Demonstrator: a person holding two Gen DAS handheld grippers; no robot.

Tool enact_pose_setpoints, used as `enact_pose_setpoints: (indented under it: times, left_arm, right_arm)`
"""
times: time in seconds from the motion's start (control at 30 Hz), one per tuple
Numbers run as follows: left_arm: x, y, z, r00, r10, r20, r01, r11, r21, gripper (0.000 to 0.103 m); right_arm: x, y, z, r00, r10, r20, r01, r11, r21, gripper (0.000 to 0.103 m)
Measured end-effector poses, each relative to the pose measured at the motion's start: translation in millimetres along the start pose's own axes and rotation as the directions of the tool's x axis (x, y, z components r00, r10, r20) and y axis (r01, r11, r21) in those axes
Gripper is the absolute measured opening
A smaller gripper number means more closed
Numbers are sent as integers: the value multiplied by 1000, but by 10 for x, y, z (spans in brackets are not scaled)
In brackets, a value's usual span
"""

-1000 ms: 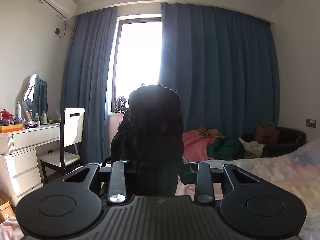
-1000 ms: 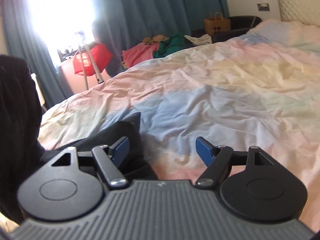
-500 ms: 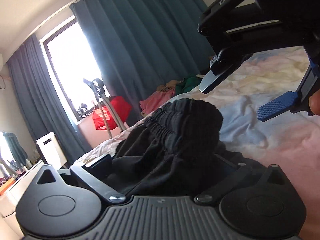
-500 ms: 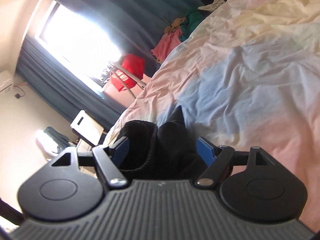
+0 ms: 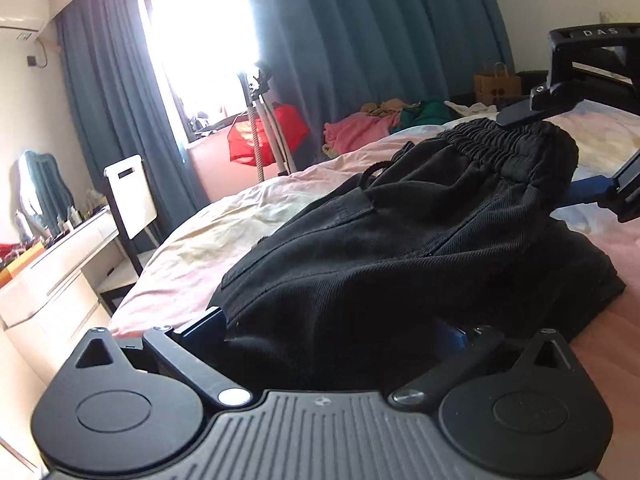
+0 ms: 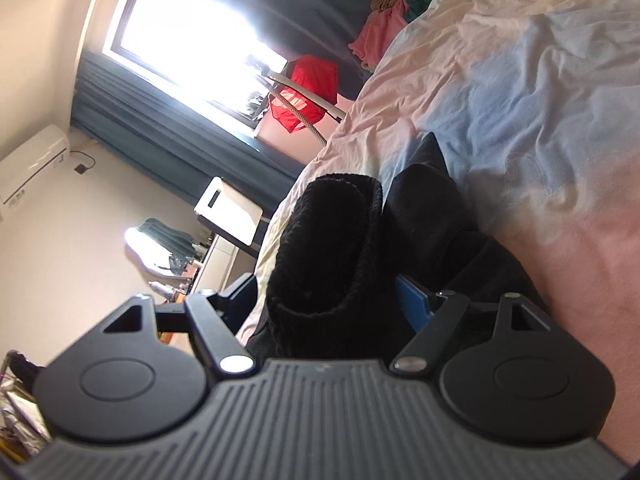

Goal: Fold clothes
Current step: 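Grasp the folded waistband end with the right gripper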

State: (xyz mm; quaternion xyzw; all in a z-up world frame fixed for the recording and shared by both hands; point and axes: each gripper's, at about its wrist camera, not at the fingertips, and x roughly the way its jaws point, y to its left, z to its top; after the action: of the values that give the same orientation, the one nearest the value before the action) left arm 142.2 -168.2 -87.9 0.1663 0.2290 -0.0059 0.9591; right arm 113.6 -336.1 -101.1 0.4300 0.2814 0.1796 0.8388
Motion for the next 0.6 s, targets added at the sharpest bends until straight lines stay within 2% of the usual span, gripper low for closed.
enact_pose_setpoints:
  times: [0.07,0.13,0.2,0.27,0.4,0.43,0.6]
  left_arm:
    - [139,141,-80,1000,22,-21,-24,998,-66,103]
    - [260,273,-54,999,41,-10,-42,996,-83,103]
    - [378,344,-5,999,42,4,-41,995,-93,103]
    - [493,365,33,1000,24,-5,-25,993,-113,103]
    - [195,530,-176,999,37,19,-35,994,-101,103]
    - [-34,567,-326,999,37,32,-33,994,-101,103]
    - [-416,516,-319,994,21,105,-7,991,-131,103]
  right_arm:
    - [131,145,-46,997,-75,-1,75,996,-46,77]
    - [251,170,-119,995,-95,-14,94,994,-54,76]
    - [334,175,-195,992,-128,-15,126,988,-88,53]
    - [385,183,-258,986,-164,-7,162,977,-139,45]
    - [320,267,-215,990,-139,26,141,974,-180,33]
    - [294,296,-198,991,-127,37,132,973,-187,32]
    - [157,444,-115,994,-65,92,84,970,-228,29]
